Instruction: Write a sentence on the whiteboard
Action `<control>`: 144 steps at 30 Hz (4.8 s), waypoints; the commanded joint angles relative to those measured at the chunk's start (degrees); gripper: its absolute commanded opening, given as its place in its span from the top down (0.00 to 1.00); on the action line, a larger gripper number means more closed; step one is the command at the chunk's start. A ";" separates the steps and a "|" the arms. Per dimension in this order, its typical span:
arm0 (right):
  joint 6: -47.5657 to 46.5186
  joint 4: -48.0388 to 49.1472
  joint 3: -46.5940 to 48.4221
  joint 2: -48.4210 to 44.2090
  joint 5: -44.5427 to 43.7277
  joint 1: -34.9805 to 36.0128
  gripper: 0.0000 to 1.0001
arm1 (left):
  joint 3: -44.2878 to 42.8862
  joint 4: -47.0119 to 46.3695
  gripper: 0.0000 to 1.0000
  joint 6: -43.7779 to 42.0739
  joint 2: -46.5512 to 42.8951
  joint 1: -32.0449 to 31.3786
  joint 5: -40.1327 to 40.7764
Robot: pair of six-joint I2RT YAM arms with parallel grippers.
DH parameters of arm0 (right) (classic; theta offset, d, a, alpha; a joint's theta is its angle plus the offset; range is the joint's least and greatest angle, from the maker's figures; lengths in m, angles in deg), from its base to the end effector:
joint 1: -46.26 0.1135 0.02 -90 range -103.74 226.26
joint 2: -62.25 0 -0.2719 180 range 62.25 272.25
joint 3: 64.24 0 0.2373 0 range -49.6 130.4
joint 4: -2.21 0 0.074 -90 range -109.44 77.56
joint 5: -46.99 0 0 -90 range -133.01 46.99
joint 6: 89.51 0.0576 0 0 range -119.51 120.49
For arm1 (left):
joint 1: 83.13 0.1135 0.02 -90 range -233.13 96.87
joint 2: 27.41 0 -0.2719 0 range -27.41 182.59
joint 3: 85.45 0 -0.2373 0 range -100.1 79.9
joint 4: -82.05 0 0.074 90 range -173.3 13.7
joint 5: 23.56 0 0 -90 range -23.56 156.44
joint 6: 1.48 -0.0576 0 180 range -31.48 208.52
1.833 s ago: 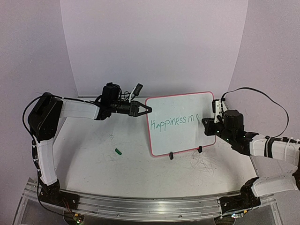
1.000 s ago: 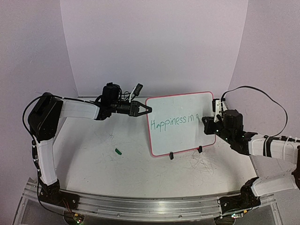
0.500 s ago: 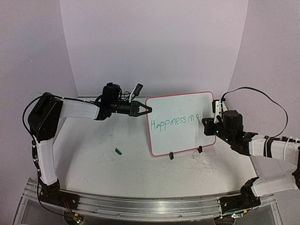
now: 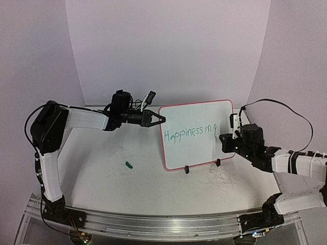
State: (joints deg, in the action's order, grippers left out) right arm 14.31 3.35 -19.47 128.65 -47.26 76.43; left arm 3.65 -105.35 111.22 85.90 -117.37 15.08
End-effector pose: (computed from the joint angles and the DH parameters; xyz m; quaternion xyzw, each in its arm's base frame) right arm 0.2225 0.1244 0.2292 -0.0958 0.8157 0.1851 0.5396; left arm 0.3493 -0.2922 0.2443 0.3343 0.6849 -0.5637 0.3183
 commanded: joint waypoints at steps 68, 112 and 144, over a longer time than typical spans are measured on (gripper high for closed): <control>-5.21 3.89 7.90 1.42 -3.21 -1.22 1.00 | 0.05 2.36 1.00 -1.69 -0.99 -2.68 -1.12; -4.25 1.53 6.32 1.37 -4.26 -1.21 1.00 | 0.22 2.40 1.00 -1.78 -1.60 -2.81 -1.07; -1.13 -2.52 2.75 0.23 -2.95 -1.24 1.00 | -0.05 2.53 1.00 -1.78 -1.42 -2.84 -1.20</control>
State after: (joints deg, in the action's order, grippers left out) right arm 12.08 2.37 -15.96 129.71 -50.84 75.52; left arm 3.65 -105.35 110.98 85.73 -117.83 15.46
